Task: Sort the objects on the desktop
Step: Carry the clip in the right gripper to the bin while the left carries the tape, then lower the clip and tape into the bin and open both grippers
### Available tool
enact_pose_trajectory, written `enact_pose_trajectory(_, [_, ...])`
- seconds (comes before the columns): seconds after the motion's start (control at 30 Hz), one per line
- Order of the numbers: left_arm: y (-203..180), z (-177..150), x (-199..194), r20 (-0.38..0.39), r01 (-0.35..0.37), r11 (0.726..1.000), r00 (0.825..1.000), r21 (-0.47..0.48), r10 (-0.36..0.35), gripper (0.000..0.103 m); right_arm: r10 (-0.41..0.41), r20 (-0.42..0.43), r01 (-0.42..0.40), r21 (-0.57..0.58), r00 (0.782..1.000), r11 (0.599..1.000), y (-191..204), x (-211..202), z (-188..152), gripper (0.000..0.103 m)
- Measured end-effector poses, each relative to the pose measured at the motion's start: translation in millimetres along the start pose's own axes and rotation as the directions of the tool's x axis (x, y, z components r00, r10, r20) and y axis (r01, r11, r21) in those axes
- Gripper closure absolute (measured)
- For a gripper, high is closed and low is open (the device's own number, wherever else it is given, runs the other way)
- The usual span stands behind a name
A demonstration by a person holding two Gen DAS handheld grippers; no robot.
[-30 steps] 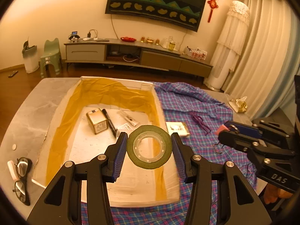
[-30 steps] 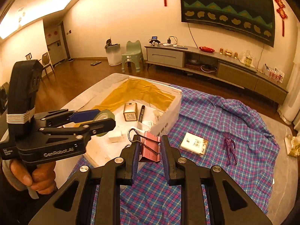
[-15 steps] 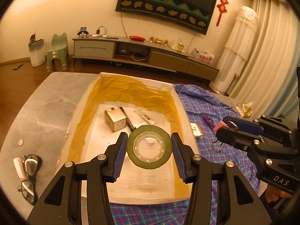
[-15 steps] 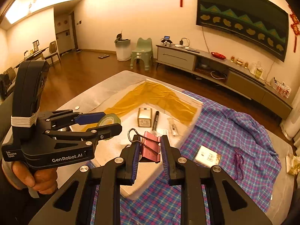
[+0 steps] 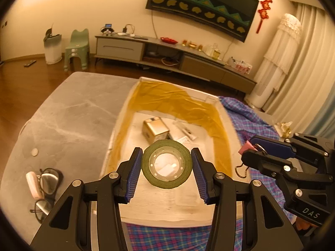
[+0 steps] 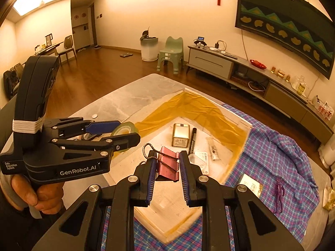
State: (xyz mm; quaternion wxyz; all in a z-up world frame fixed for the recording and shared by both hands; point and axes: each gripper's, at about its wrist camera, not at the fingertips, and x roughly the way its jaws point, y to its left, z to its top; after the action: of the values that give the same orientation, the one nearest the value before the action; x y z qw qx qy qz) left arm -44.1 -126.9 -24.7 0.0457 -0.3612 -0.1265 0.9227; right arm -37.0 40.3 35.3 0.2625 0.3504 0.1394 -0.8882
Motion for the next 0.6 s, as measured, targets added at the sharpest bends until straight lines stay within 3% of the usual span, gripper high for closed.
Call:
enact_pose_trajectory(0.23, [6,-3,14,-0.04,-0.075,0.996,0.996,0.057,0.077,0.054,0.034,-0.057,-0.034,-0.006,0.998,0.999,2,23,12,0.08])
enact_pose_trajectory(0.6, [-2,-14,36,-0.107,-0.165,0.966,0.976,0.198,0.189,0.054,0.054,-0.185,-0.04,0.08,0.981,0.996,-37,71,26,0.08])
